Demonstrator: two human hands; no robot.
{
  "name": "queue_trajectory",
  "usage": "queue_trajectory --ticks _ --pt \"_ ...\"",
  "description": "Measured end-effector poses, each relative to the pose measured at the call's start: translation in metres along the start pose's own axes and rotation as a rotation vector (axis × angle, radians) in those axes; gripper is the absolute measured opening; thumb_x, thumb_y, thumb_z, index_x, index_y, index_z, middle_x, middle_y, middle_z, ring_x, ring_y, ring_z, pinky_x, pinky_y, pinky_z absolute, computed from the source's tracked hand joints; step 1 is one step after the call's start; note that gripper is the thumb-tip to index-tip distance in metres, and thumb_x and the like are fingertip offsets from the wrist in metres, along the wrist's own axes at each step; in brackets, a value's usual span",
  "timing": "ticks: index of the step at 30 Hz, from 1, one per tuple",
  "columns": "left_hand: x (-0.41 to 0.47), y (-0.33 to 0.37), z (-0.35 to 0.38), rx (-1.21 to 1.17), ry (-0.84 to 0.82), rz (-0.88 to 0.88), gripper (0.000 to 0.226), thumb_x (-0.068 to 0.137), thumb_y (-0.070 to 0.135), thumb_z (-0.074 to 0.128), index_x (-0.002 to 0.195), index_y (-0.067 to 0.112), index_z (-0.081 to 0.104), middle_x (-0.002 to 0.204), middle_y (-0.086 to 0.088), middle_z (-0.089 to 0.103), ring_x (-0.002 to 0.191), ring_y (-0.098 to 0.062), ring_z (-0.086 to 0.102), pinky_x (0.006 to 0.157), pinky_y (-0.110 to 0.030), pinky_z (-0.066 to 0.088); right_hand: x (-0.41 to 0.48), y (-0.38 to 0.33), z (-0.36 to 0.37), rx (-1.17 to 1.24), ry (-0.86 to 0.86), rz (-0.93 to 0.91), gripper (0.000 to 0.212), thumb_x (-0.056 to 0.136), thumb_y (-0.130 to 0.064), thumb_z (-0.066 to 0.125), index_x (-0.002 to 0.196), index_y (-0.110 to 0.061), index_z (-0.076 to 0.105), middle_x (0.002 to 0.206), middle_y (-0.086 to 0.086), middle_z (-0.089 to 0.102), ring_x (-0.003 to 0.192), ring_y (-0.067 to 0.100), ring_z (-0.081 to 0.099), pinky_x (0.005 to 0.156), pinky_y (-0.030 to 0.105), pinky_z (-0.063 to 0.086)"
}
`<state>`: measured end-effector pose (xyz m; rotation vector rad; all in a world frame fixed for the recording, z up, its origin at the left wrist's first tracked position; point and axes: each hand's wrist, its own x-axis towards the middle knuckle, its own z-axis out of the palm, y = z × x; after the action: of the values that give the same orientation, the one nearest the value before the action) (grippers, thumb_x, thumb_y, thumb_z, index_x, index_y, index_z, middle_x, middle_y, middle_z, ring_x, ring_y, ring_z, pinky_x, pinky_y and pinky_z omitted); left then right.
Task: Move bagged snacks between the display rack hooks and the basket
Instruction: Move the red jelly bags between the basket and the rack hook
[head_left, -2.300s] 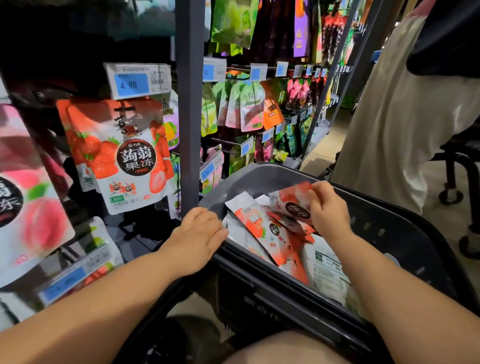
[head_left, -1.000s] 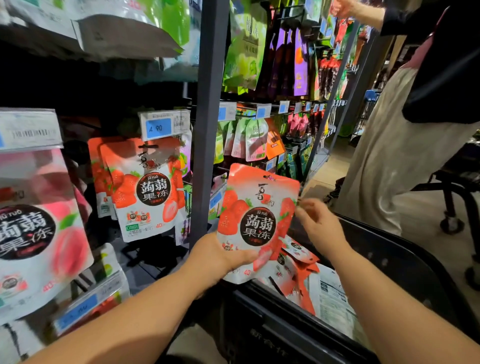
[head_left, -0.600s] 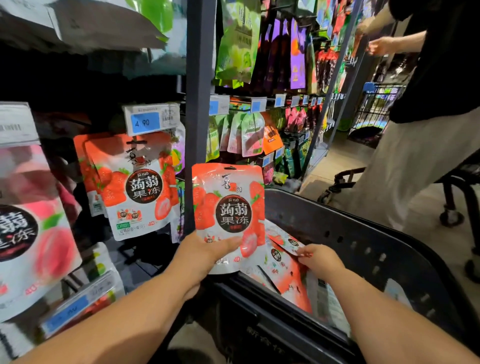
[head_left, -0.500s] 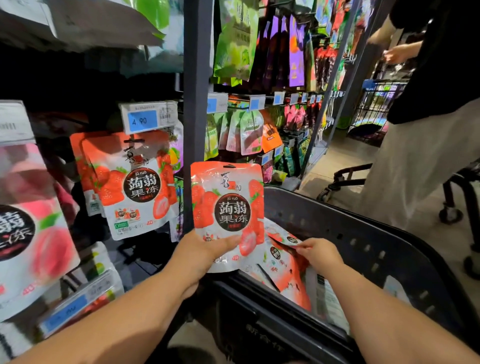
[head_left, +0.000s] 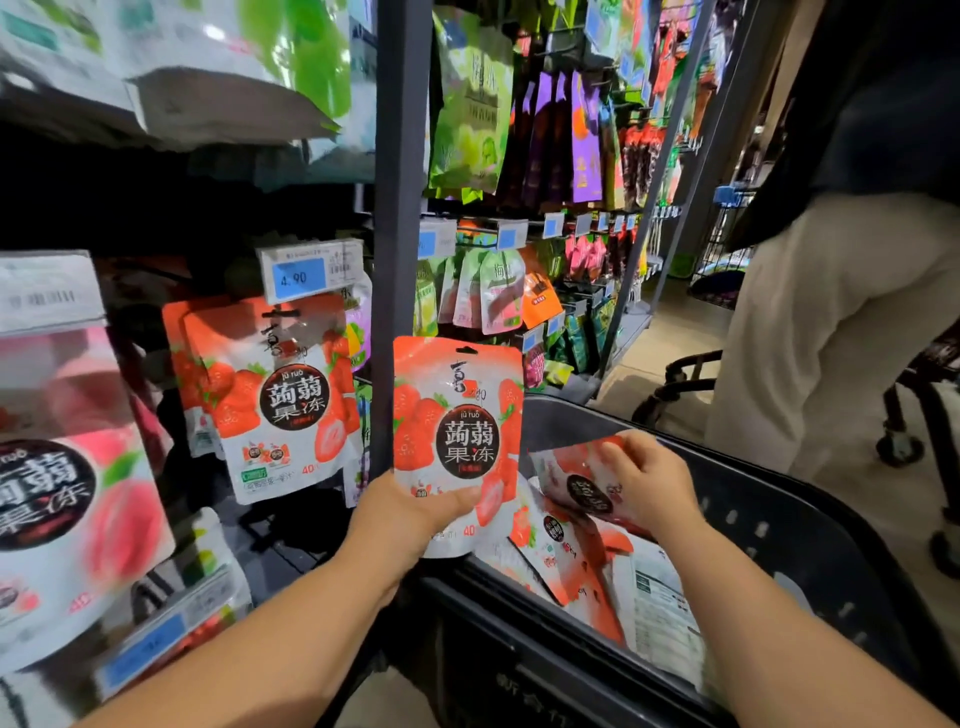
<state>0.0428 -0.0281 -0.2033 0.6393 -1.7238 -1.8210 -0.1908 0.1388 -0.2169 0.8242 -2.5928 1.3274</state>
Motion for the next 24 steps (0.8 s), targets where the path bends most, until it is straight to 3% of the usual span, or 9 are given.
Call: queue_trajectory --ticks 4,6,9,11,14,18,20,22,24 --pt "-0.001 0.023 -0.011 0.231 0.064 0.087 0.049 0.052 0.048 0.087 0.096 0.028 0.076 0.090 0.012 0.076 0.090 -0.012 0.071 0.088 -0.040 0.056 0.002 -0.044 -0.033 -0.092 0.001 -0.162 0.013 0.095 -0.034 0.059 0.084 -0.041 0.060 0.088 -0.007 0.069 0.086 0.019 0.061 0.077 0.039 0.051" --pt "-0.005 0.035 -0.016 0.341 0.090 0.132 0.039 0.060 0.043 0.091 0.093 0.030 0.076 0.084 0.016 0.074 0.083 -0.003 0.067 0.083 -0.031 0.054 0.006 -0.069 -0.050 -0.123 -0.015 -0.244 0.018 0.094 -0.037 0.060 0.079 -0.047 0.058 0.085 -0.009 0.069 0.085 0.019 0.062 0.076 0.040 0.051" --pt "-0.013 0.052 -0.018 0.456 0.160 0.156 0.022 0.068 0.036 0.088 0.074 0.030 0.068 0.058 0.021 0.062 0.063 0.004 0.058 0.058 -0.017 0.045 0.005 -0.109 -0.067 -0.130 -0.092 -0.352 0.013 0.092 -0.042 0.061 0.081 -0.048 0.061 0.089 -0.014 0.069 0.089 0.016 0.063 0.081 0.043 0.053" --pt "-0.021 0.065 -0.020 0.518 0.162 0.133 0.035 0.070 0.036 0.086 0.056 0.027 0.056 0.040 0.016 0.050 0.052 -0.006 0.051 0.046 -0.018 0.035 0.000 -0.138 -0.074 -0.143 -0.156 -0.425 0.007 0.093 -0.044 0.061 0.086 -0.047 0.063 0.094 -0.015 0.070 0.091 0.014 0.063 0.084 0.043 0.053" --pt "-0.037 0.084 -0.022 0.552 0.103 0.135 0.047 0.073 0.033 0.084 0.047 0.026 0.045 0.029 0.015 0.044 0.042 0.000 0.041 0.039 -0.012 0.030 -0.012 -0.182 -0.079 -0.179 -0.248 -0.510 0.011 0.094 -0.046 0.059 0.096 -0.040 0.068 0.094 -0.012 0.068 0.089 0.013 0.061 0.082 0.039 0.052" --pt "-0.062 0.097 -0.031 0.549 0.011 0.158 0.021 0.077 0.034 0.081 0.065 0.029 0.064 0.042 0.020 0.057 0.043 0.006 0.052 0.048 -0.011 0.038 -0.031 -0.223 -0.075 -0.346 -0.306 -0.584 0.019 0.094 -0.048 0.057 0.092 -0.031 0.065 0.087 -0.008 0.064 0.087 0.017 0.059 0.072 0.035 0.049" --pt "-0.073 0.091 -0.039 0.502 0.025 0.138 0.043 0.068 0.052 0.083 0.082 0.014 0.070 0.058 0.007 0.068 0.055 -0.004 0.064 0.053 -0.024 0.047 -0.042 -0.237 -0.072 -0.395 -0.311 -0.595 0.022 0.093 -0.051 0.057 0.098 -0.032 0.067 0.092 -0.006 0.067 0.089 0.018 0.059 0.072 0.034 0.050" --pt "-0.084 0.084 -0.045 0.429 0.058 0.118 0.072 0.059 0.059 0.084 0.106 0.007 0.067 0.079 -0.001 0.075 0.068 -0.014 0.069 0.054 -0.021 0.048 -0.054 -0.250 -0.067 -0.430 -0.324 -0.612 0.021 0.093 -0.052 0.057 0.096 -0.033 0.065 0.085 -0.009 0.061 0.086 0.017 0.056 0.065 0.032 0.044" --pt "-0.093 0.078 -0.049 0.401 0.027 0.107 0.049 0.067 0.040 0.087 0.104 0.013 0.070 0.073 0.010 0.074 0.060 0.002 0.066 0.052 -0.009 0.042 -0.065 -0.265 -0.061 -0.454 -0.328 -0.646 0.020 0.094 -0.050 0.058 0.087 -0.032 0.058 0.073 -0.011 0.051 0.080 0.016 0.051 0.061 0.031 0.039"
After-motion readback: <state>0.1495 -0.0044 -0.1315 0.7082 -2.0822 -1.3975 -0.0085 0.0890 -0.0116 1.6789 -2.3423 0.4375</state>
